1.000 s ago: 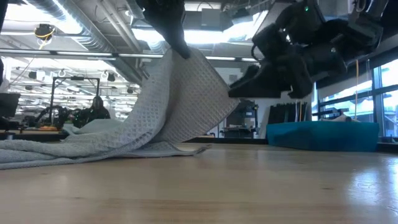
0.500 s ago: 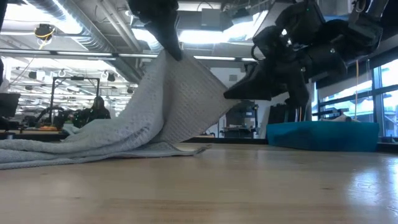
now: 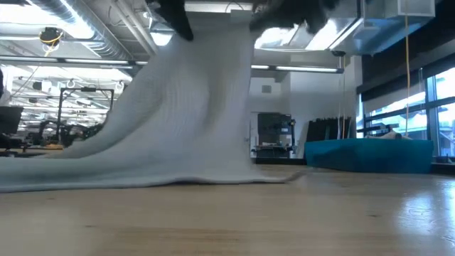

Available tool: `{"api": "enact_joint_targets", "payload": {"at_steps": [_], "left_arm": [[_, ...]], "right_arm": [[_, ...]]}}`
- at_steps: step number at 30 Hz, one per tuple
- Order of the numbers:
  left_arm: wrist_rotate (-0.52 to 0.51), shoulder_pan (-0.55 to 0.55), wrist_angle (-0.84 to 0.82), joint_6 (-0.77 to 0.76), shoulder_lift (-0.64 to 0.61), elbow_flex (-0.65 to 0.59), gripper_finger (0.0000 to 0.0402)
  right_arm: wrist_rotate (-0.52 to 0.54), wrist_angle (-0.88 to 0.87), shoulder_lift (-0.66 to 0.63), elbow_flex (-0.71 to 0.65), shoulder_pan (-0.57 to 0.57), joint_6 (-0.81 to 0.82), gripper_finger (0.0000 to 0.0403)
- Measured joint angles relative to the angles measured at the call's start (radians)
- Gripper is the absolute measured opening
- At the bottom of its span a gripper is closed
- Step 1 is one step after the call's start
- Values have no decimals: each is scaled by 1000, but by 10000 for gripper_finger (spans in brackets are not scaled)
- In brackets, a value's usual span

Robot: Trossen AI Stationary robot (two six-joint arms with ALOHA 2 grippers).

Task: Fold microfiber towels
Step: Fold the grey microfiber cloth

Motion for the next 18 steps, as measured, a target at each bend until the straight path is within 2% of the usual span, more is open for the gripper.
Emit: {"api": "enact_joint_targets", "payload": {"at_steps": [5,12,15,18], "left_arm": [[-86,-5,-6,0,-92,0,44],[-158,4,-2,0,-176,0,58],[-159,3,1,2,-184,-1,59],[-154,3,46,71,-183,-2,59]], "right_arm": [[-11,-234,36,225,-2,-53,4],[-27,-330,51,423,-46,-135,4],[-105,-409,55,469,-68,-133,4],[-252,-494,67,494,-71,-130,4]]}}
